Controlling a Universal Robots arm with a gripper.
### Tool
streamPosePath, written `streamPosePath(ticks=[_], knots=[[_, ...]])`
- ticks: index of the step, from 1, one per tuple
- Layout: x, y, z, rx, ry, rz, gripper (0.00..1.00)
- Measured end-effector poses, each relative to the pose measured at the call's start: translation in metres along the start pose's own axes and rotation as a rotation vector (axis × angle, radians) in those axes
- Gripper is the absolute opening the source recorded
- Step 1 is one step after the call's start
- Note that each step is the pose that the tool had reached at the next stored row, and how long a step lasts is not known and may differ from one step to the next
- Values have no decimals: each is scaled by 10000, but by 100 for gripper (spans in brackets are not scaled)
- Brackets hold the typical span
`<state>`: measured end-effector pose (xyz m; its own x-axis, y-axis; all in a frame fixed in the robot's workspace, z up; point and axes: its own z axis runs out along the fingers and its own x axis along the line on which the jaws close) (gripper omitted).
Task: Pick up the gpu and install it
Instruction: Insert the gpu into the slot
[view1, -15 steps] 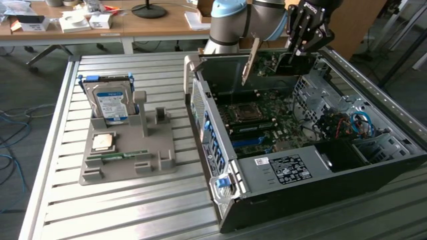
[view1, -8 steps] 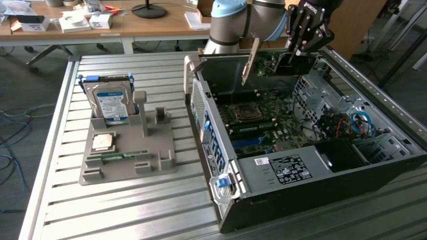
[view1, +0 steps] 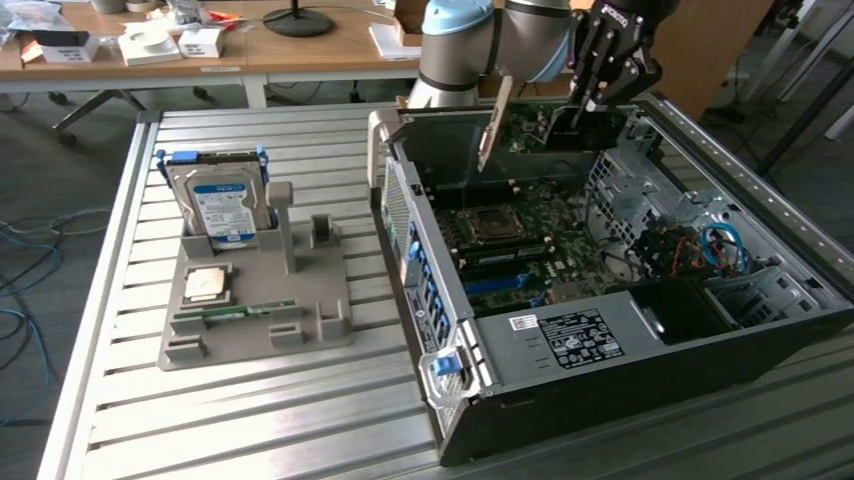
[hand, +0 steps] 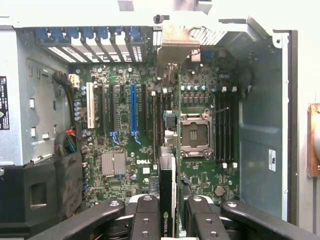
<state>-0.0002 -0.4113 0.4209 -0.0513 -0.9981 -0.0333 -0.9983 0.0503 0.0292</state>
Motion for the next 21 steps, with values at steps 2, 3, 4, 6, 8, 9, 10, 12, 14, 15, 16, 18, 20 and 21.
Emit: streamPosePath(ticks=[2,3,4,6,8,9,10,12,14,15,16,18,20,21], knots=[[1,25,1,3,0,1,26],[2,34,1,4,0,0,26],[2,43,1,5,0,0,26],[3,58,2,5,0,-1,26],[3,72,2,6,1,0,26],[4,78,2,7,1,0,26],[4,83,2,6,0,0,26],[5,96,3,6,0,0,26],[5,103,3,7,0,0,26],[5,105,3,6,0,0,26],[5,107,3,7,0,-1,26],[6,112,3,6,-1,0,26],[6,117,3,7,0,0,26],[6,120,3,6,0,-1,26]])
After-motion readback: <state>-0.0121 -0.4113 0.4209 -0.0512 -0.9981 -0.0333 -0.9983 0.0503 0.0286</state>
